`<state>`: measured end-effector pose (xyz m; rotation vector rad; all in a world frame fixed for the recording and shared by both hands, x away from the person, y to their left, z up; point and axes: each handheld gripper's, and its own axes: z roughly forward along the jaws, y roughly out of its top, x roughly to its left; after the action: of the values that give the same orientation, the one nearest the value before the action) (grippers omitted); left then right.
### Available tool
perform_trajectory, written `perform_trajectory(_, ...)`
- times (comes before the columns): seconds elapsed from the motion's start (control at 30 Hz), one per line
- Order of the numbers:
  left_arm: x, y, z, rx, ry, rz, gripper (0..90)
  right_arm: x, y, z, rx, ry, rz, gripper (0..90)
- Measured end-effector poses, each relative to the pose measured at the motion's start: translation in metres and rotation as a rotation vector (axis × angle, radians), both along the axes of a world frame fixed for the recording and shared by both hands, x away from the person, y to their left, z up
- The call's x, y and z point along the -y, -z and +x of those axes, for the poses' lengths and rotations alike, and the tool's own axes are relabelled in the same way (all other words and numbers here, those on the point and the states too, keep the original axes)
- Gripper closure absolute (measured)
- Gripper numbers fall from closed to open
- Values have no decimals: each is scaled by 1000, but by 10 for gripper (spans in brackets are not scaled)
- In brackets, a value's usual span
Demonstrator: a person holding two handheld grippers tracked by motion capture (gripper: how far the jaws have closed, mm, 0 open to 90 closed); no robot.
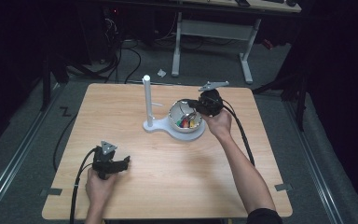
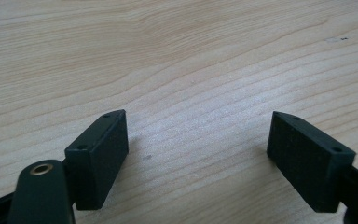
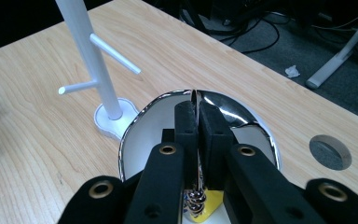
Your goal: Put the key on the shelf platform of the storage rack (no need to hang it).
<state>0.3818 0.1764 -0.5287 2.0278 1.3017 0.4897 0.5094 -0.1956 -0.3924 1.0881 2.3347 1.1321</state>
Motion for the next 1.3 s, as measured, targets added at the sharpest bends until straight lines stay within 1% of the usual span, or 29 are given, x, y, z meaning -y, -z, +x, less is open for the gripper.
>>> perform_trajectory(0.17,0,0,0,0,0,0,209,-3,5,0,-8,-7,-13,875)
perform_trajectory(0.23,0,0,0,0,0,0,209,-3,7,1,-4,-9,-18,875)
perform_trajectory(0.5,0,0,0,2,0,1,209,-3,14,2,-27,1,-25,875)
perform_trajectory(0.8,0,0,0,-1,1,1,209,-2,24,6,-41,5,-37,875)
perform_trajectory(0.83,0,0,0,1,0,1,209,-1,25,7,-48,14,-36,874)
perform_trajectory(1.03,0,0,0,2,-1,1,209,3,27,9,-53,37,-37,874)
perform_trajectory(1.1,0,0,0,0,1,1,208,5,28,11,-51,43,-39,873)
perform_trajectory(1.13,0,0,0,2,-1,1,209,6,30,11,-59,51,-41,873)
perform_trajectory(1.2,0,0,0,2,-1,0,208,8,32,12,-59,57,-54,873)
perform_trajectory(1.3,0,0,0,2,-1,1,209,11,34,13,-64,71,-46,873)
